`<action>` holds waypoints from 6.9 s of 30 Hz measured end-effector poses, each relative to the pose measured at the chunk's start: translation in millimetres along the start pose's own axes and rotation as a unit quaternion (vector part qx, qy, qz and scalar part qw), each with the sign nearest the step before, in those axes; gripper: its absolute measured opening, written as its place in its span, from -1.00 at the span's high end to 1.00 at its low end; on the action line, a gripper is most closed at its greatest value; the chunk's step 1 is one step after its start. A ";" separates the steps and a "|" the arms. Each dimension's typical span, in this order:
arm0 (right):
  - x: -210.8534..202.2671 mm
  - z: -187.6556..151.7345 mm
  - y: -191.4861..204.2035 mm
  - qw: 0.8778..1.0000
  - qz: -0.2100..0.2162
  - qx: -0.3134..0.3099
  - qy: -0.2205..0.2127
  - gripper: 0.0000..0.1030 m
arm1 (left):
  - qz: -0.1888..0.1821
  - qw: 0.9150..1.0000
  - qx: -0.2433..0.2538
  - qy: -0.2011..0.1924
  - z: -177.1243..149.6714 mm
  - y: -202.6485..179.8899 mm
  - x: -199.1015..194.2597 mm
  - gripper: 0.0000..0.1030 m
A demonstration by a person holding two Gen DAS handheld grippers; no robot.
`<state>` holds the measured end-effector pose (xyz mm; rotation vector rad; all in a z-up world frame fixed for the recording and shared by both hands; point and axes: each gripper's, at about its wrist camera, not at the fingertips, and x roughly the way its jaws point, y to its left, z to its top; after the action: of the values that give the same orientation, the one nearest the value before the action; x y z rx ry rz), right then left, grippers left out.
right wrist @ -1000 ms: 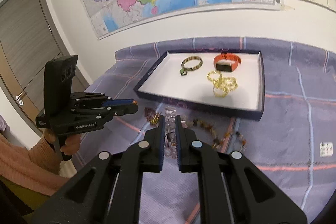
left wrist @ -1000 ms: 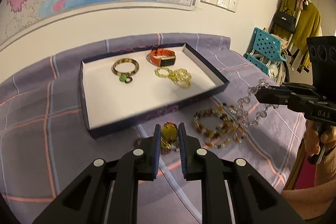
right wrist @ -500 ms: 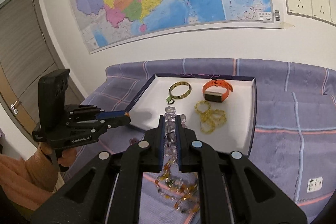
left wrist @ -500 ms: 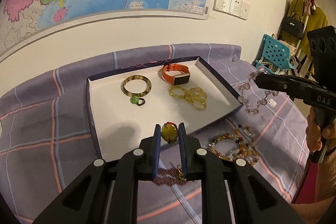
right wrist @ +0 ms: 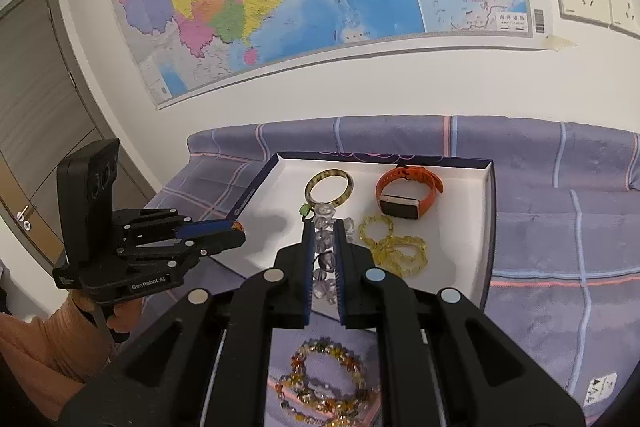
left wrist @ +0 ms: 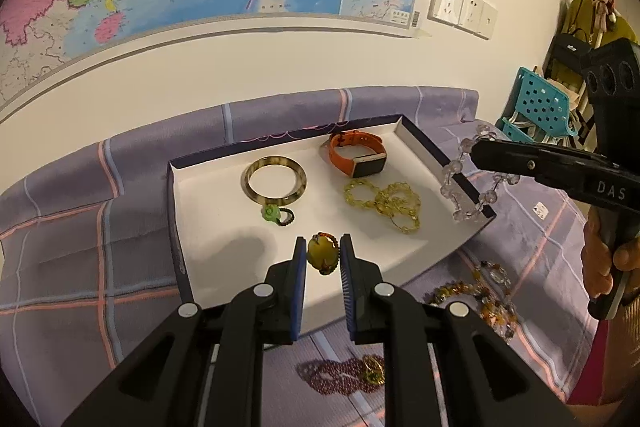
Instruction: Organize jewelry
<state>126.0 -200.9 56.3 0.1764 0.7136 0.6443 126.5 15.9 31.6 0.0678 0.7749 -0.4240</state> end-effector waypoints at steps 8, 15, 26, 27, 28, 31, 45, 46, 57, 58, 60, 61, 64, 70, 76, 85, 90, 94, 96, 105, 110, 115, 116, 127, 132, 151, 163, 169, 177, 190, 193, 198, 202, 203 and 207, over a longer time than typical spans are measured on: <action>21.7 4.7 -5.8 1.000 0.006 0.008 0.013 0.82 | 0.006 1.000 -0.005 0.010 5.5 3.9 16.9 0.71; 35.0 6.2 -12.3 1.000 0.010 0.013 0.021 0.82 | 0.008 1.000 -0.013 0.020 6.5 8.3 27.9 0.71; 55.5 6.3 -18.7 0.999 0.016 0.024 0.036 0.82 | 0.015 0.999 -0.022 0.038 8.6 16.8 47.6 0.71; 56.8 6.5 -19.3 0.999 0.016 0.025 0.037 0.82 | 0.014 0.999 -0.023 0.039 8.7 17.4 49.3 0.71; 57.8 6.6 -20.0 0.999 0.017 0.026 0.037 0.82 | 0.015 0.999 -0.023 0.040 8.3 17.8 49.1 0.71; 60.6 6.9 -21.2 0.999 0.019 0.027 0.039 0.81 | 0.017 0.999 -0.025 0.042 7.7 19.0 50.8 0.71; 71.0 5.5 -31.9 0.998 0.017 0.039 0.049 0.82 | 0.024 0.998 -0.026 0.049 8.8 19.4 59.9 0.71; 71.4 5.7 -32.5 0.998 0.017 0.040 0.049 0.82 | 0.025 0.998 -0.026 0.051 8.9 19.5 61.1 0.71; 83.7 6.0 -47.7 0.997 -0.005 0.053 0.063 0.81 | 0.033 0.997 -0.034 0.065 8.0 26.0 73.4 0.71; 85.0 5.9 -49.7 0.996 -0.007 0.054 0.064 0.81 | 0.033 0.997 -0.035 0.067 7.8 26.6 74.8 0.71; 86.9 5.3 -52.6 0.996 -0.013 0.056 0.066 0.81 | 0.035 0.996 -0.035 0.069 6.9 27.3 76.5 0.71; 87.9 5.0 -54.4 0.996 -0.015 0.057 0.068 0.81 | 0.035 0.996 -0.036 0.069 6.9 27.5 77.4 0.71; 90.6 3.9 -58.7 0.995 -0.023 0.060 0.072 0.81 | 0.037 0.996 -0.035 0.069 8.2 26.8 78.6 0.71; 95.1 0.8 -62.3 0.994 -0.042 0.058 0.083 0.73 | 0.040 0.996 -0.034 0.068 8.9 23.6 80.3 0.66; 92.7 -1.7 -67.1 0.993 -0.058 0.063 0.084 0.66 | 0.048 0.997 -0.029 0.055 9.1 21.6 72.8 0.24; 58.8 -6.3 -58.9 0.994 -0.082 0.046 0.054 0.23 | 0.065 0.998 -0.017 0.008 5.6 15.4 30.7 -0.06; 24.6 -18.9 -32.1 0.997 -0.060 0.003 0.046 0.20 | 0.058 0.998 -0.005 -0.019 -4.5 8.7 0.6 -0.16; 6.0 -46.2 -3.3 0.996 -0.040 -0.049 0.068 0.19 | 0.049 0.999 0.009 -0.021 -19.8 -3.7 -13.0 -0.17; 1.3 -62.9 7.6 0.994 -0.036 -0.066 0.083 0.19 | 0.043 0.999 0.014 -0.019 -29.9 -6.5 -18.8 -0.17; -5.3 -126.0 20.2 0.986 -0.077 -0.075 0.130 0.20 | 0.026 1.000 0.006 0.005 -67.7 -14.7 -24.3 -0.19; -0.1 -137.3 21.1 0.985 -0.092 -0.069 0.126 0.20 | 0.020 1.000 -0.008 0.011 -78.4 -16.5 -24.1 -0.19; -3.2 -139.7 21.3 0.985 -0.106 -0.068 0.117 0.54 | 0.018 1.000 -0.016 0.015 -83.4 -16.2 -25.6 -0.19; -4.6 -139.3 20.1 0.986 -0.105 -0.066 0.116 0.63 | 0.018 1.000 -0.018 0.015 -84.5 -15.7 -26.3 -0.19; -71.7 -112.1 3.7 0.999 -0.043 0.007 0.026 0.88 | 0.012 0.999 -0.025 0.023 -93.4 -11.9 -28.4 -0.20; -112.7 -90.6 11.6 0.999 -0.033 0.006 -0.035 0.88 | 0.007 1.000 -0.013 0.025 -96.0 -14.5 -30.0 -0.20; -41.3 -137.7 -1.5 0.994 -0.078 0.015 0.072 0.78 | -0.024 0.998 0.031 0.057 -84.6 -43.6 9.1 0.71; -18.3 -144.7 12.8 0.990 -0.106 -0.036 0.091 -0.22 | -0.039 0.998 0.012 0.056 -84.5 -38.2 6.7 0.80; -3.0 -146.8 24.3 0.984 -0.123 -0.070 0.105 -0.32 | -0.045 0.998 0.002 0.052 -85.4 -34.5 2.7 0.80; 9.0 -142.0 30.1 0.979 -0.139 -0.093 0.114 -0.24 | -0.045 0.998 -0.006 0.052 -87.7 -31.7 -0.5 0.80; -13.1 -139.6 28.3 0.987 -0.096 -0.073 0.105 0.78 | -0.051 0.997 -0.012 0.048 -88.2 -30.2 -3.3 0.80; -20.8 -138.7 26.1 0.990 -0.086 -0.059 0.098 0.78 | -0.053 0.997 -0.015 0.045 -87.8 -29.6 -4.3 0.80; -38.7 -131.9 20.3 0.996 -0.053 -0.022 0.073 0.78 | -0.058 0.997 -0.015 0.039 -85.5 -30.0 -9.3 0.80; -54.8 -119.8 20.2 0.998 -0.041 -0.011 0.047 0.78 | -0.059 0.998 -0.014 0.032 -82.8 -31.3 -14.0 0.80; -57.2 -117.5 21.1 0.998 -0.040 -0.012 0.044 0.78 | -0.059 0.998 -0.013 0.031 -82.2 -31.6 -15.2 0.80; -69.0 -107.1 23.0 0.999 -0.037 -0.012 0.025 0.78 | -0.058 0.998 -0.012 0.027 -79.7 -32.5 -18.8 0.80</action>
<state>4.7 -231.1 22.3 0.1104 0.7575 0.5874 48.8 9.6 -9.5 0.0117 0.8389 -0.5252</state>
